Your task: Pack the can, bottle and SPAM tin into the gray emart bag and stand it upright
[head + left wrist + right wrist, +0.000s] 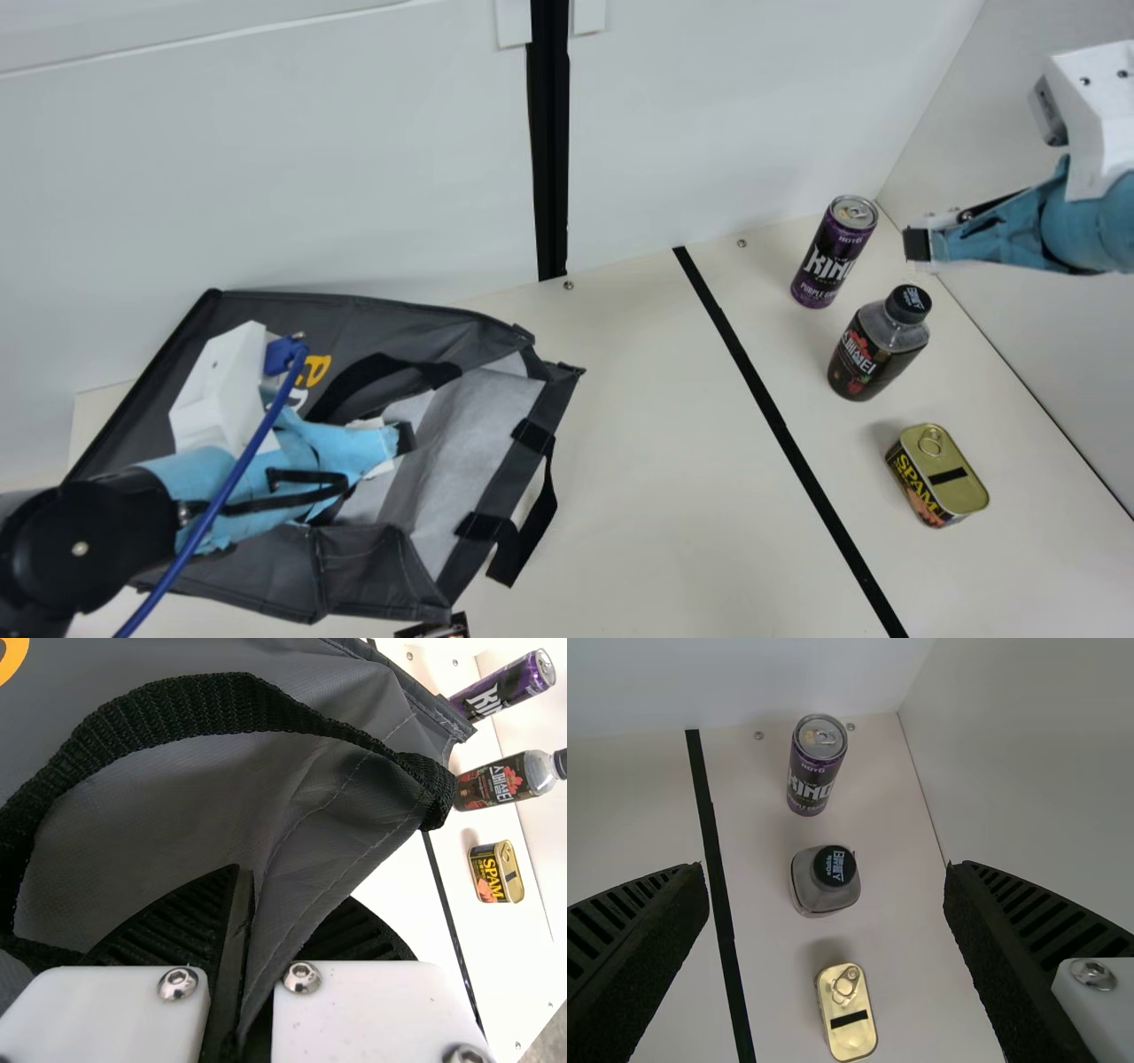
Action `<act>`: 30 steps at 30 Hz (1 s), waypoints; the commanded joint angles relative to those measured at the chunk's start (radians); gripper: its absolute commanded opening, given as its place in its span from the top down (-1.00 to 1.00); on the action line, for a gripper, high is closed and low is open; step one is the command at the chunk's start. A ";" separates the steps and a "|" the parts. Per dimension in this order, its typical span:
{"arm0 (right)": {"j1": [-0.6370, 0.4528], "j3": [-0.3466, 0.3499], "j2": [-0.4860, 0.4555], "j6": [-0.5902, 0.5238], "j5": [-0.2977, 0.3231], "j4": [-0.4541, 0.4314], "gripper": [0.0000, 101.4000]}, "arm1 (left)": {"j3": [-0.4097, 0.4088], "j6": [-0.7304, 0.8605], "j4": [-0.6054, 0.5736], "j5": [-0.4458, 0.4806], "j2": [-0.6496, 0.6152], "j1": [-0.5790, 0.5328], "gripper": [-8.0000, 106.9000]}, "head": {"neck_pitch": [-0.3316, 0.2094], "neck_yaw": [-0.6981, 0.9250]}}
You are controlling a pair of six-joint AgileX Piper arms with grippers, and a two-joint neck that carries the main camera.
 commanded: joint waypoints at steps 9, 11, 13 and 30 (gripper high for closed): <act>0.008 -0.112 0.172 0.005 0.000 -0.002 -0.87 | 0.000 0.000 0.000 0.000 0.000 0.000 1.00 | -0.021 -0.001; 0.009 -0.138 0.208 0.004 0.000 -0.003 -0.87 | 0.000 0.000 0.000 0.000 0.000 0.000 1.00 | -0.021 -0.001; 0.012 -0.165 0.244 0.004 0.000 -0.003 -0.87 | 0.000 0.000 0.000 0.000 0.000 0.000 1.00 | -0.021 -0.001; 0.044 -0.370 0.534 -0.009 0.000 -0.005 -0.87 | 0.000 0.000 0.000 0.000 0.000 0.000 1.00 | -0.021 -0.001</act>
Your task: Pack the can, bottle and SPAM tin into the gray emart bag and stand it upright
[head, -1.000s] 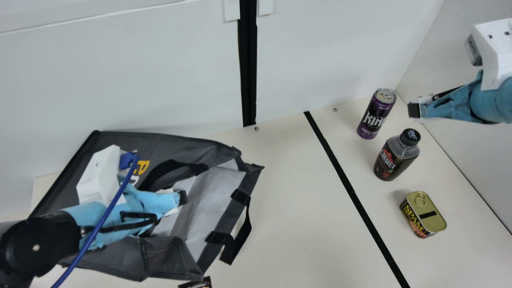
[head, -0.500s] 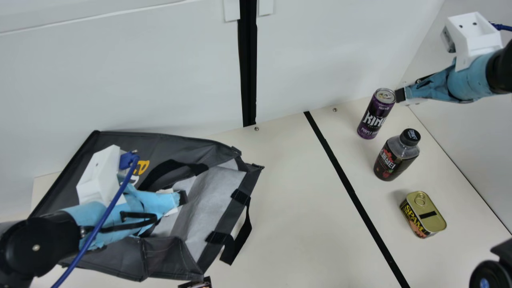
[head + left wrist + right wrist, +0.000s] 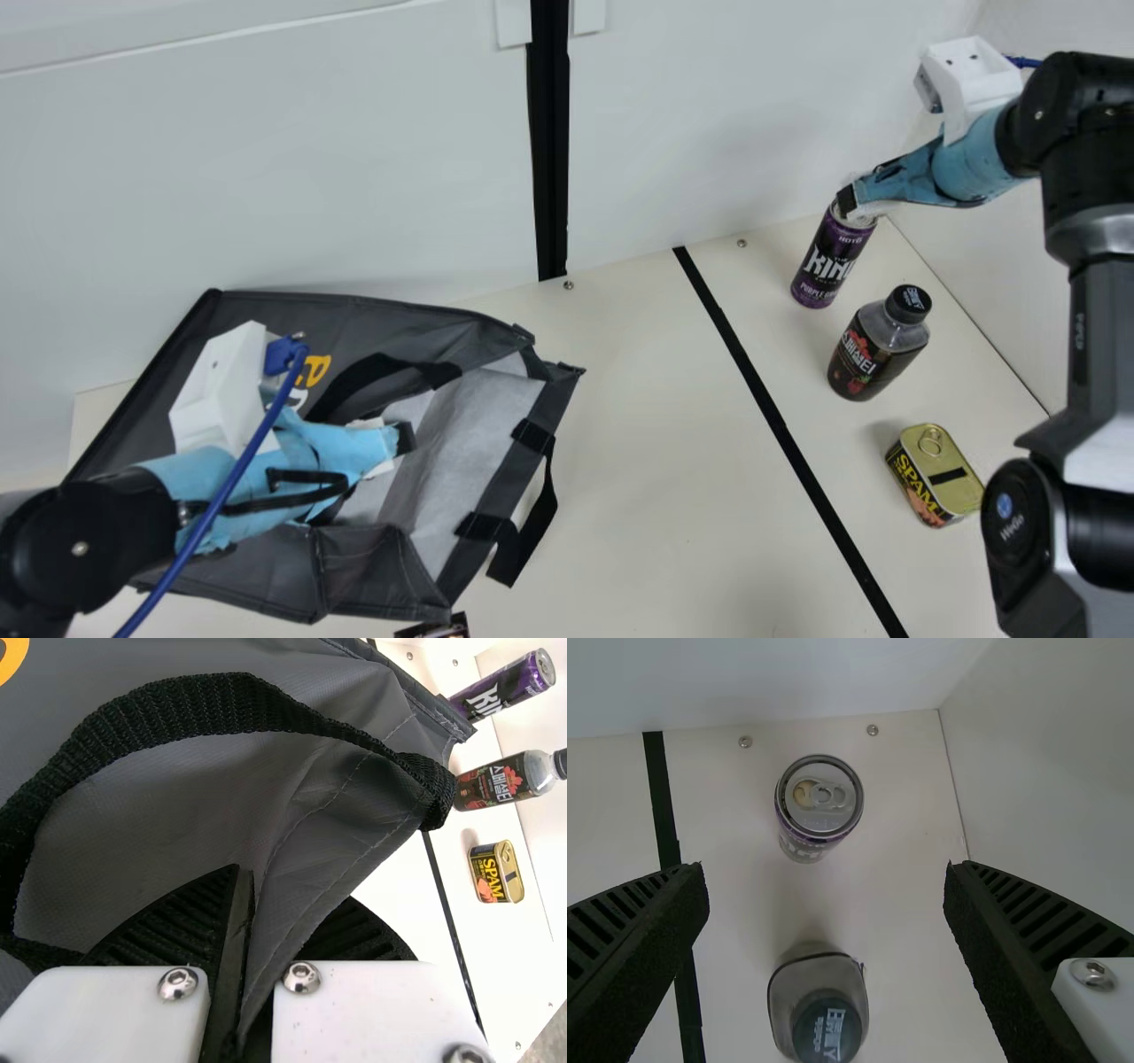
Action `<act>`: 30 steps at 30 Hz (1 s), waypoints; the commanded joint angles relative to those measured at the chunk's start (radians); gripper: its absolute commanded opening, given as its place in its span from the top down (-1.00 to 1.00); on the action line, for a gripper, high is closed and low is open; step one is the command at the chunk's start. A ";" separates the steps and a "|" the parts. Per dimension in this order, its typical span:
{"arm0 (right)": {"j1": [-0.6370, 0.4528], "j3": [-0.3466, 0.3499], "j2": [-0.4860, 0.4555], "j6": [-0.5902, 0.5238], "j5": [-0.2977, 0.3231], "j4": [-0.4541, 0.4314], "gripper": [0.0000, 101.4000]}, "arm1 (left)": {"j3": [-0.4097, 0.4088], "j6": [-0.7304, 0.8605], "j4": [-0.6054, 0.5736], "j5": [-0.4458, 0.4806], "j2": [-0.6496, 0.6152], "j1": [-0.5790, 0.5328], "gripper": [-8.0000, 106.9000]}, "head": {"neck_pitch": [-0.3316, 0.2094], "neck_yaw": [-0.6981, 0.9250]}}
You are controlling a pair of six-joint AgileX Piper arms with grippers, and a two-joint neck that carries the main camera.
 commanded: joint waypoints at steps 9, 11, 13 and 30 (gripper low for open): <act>0.014 -0.097 0.159 -0.012 0.001 -0.014 -0.87 | 0.000 0.000 0.000 0.000 0.000 0.000 1.00 | -0.021 -0.002; 0.016 -0.117 0.187 -0.014 0.001 -0.019 -0.87 | 0.000 0.000 0.000 0.000 0.000 0.000 1.00 | -0.021 -0.002; 0.017 -0.137 0.215 -0.018 0.001 -0.027 -0.87 | 0.000 0.000 0.000 0.000 0.000 0.000 1.00 | -0.021 -0.002; 0.020 -0.215 0.364 -0.025 0.001 -0.007 -0.87 | 0.000 0.000 0.000 0.000 0.000 0.000 1.00 | -0.021 -0.002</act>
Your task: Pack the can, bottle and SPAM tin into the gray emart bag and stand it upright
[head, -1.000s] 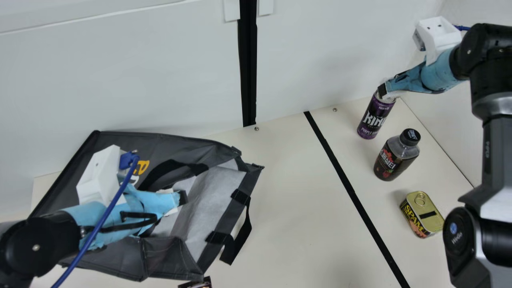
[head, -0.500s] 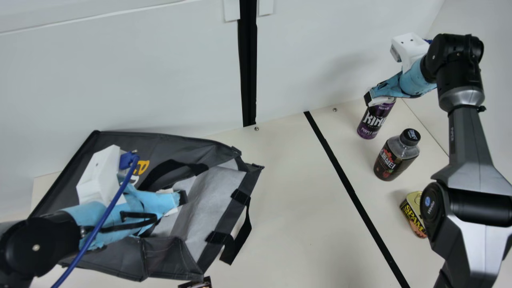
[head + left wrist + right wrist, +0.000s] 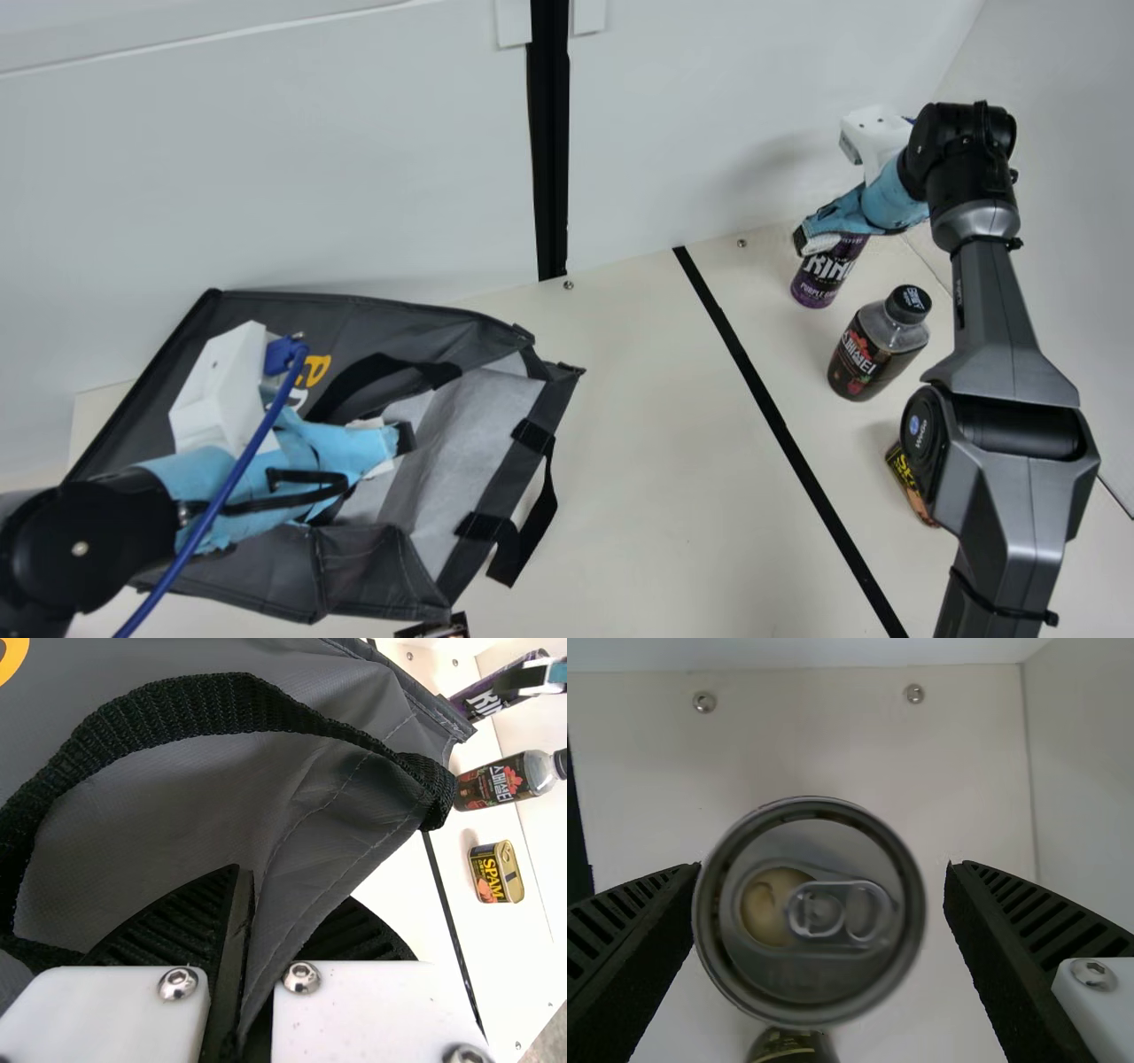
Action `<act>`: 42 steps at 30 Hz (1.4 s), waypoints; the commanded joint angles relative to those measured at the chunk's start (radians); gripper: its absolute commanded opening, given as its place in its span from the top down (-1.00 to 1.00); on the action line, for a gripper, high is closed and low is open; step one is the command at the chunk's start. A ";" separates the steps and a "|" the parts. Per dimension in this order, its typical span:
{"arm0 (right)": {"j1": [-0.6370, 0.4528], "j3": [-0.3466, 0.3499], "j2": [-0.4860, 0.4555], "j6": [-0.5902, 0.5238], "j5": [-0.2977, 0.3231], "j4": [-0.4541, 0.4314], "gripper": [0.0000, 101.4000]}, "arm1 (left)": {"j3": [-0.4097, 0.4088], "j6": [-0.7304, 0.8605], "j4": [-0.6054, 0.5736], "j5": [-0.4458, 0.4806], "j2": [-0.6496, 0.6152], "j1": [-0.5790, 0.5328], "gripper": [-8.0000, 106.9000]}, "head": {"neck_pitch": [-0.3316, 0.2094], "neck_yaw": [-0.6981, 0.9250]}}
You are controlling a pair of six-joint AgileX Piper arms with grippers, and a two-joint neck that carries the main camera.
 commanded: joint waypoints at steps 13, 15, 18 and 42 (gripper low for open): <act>-0.004 -0.033 0.041 0.017 0.001 0.074 0.31 | 0.000 0.000 0.000 0.000 0.000 0.000 1.00 | -0.021 -0.001; -0.005 -0.046 0.043 0.010 0.001 0.069 0.58 | 0.000 0.000 0.000 0.000 0.000 0.000 1.00 | -0.021 -0.001; -0.006 -0.062 0.044 -0.002 0.001 0.063 0.97 | 0.000 0.000 0.000 0.000 0.000 0.000 1.00 | -0.021 -0.001; -0.012 0.070 -0.132 -0.073 0.001 0.126 1.00 | 0.000 0.000 0.000 0.000 0.000 0.000 1.00 | -0.021 -0.001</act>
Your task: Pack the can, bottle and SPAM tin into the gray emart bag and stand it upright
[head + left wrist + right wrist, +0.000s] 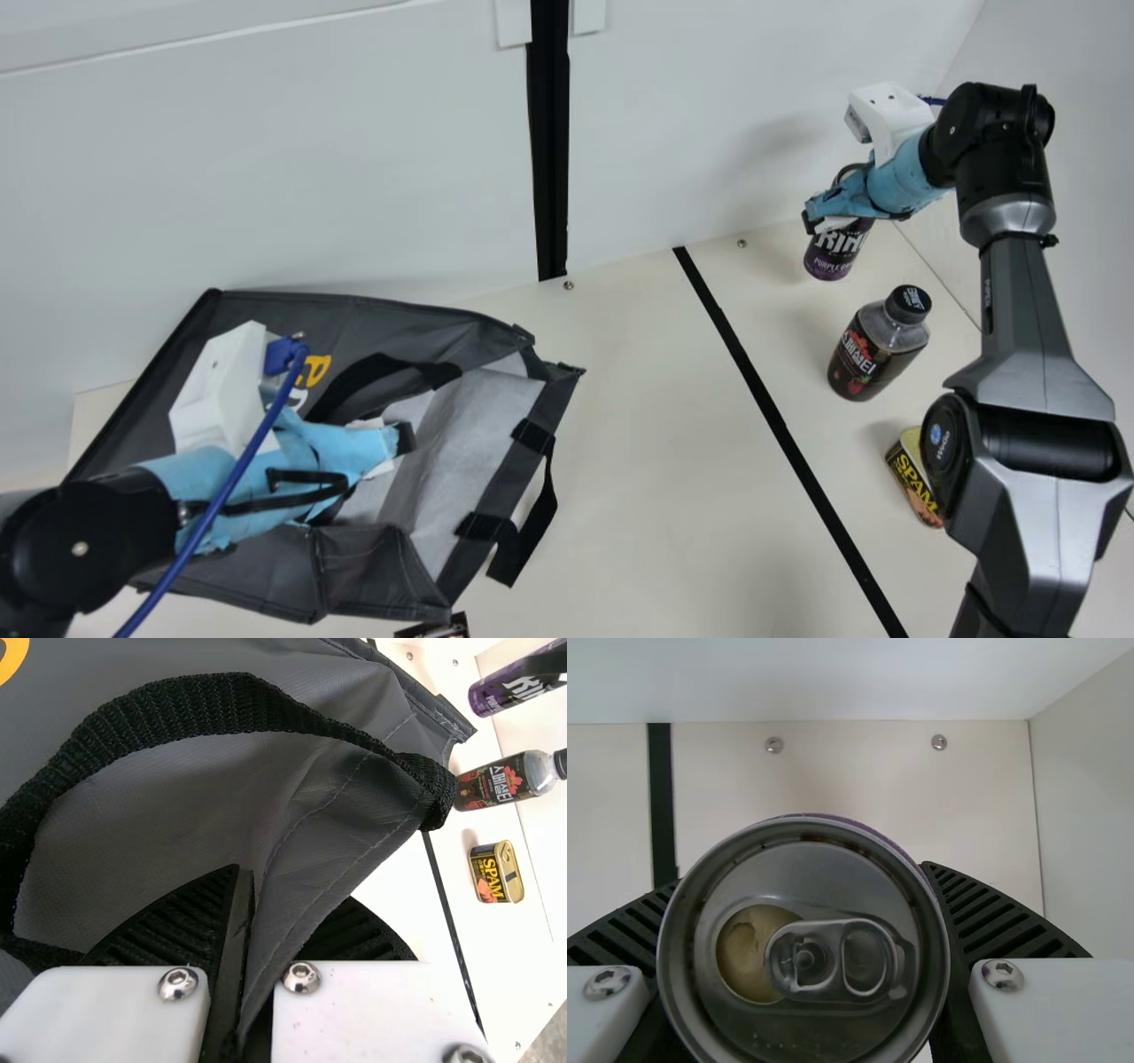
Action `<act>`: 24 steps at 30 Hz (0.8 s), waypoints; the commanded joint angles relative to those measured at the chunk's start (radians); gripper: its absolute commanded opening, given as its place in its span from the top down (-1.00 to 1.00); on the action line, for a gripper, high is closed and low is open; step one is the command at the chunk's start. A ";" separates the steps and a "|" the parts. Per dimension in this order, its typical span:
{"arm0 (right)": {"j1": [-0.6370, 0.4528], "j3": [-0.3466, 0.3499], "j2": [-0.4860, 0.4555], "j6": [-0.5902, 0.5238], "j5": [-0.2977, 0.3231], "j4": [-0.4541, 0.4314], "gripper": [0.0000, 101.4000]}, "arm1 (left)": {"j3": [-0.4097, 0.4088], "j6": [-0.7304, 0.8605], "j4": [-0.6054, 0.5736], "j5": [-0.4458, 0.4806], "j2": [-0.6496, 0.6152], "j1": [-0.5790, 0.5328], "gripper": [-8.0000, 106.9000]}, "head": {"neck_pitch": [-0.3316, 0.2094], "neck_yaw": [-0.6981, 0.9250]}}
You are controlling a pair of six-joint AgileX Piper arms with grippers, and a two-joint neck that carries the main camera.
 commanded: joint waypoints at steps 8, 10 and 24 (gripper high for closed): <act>0.016 0.118 -0.111 -0.029 -0.001 0.024 1.00 | 0.000 0.000 0.000 0.000 0.000 0.000 1.00 | -0.021 -0.002; 0.022 0.146 -0.136 -0.040 -0.001 0.025 1.00 | 0.000 0.000 0.000 0.000 0.000 0.000 1.00 | -0.021 -0.002; 0.072 0.392 -0.341 -0.138 -0.001 0.037 1.00 | 0.000 0.000 0.000 0.000 0.000 0.000 1.00 | -0.021 -0.002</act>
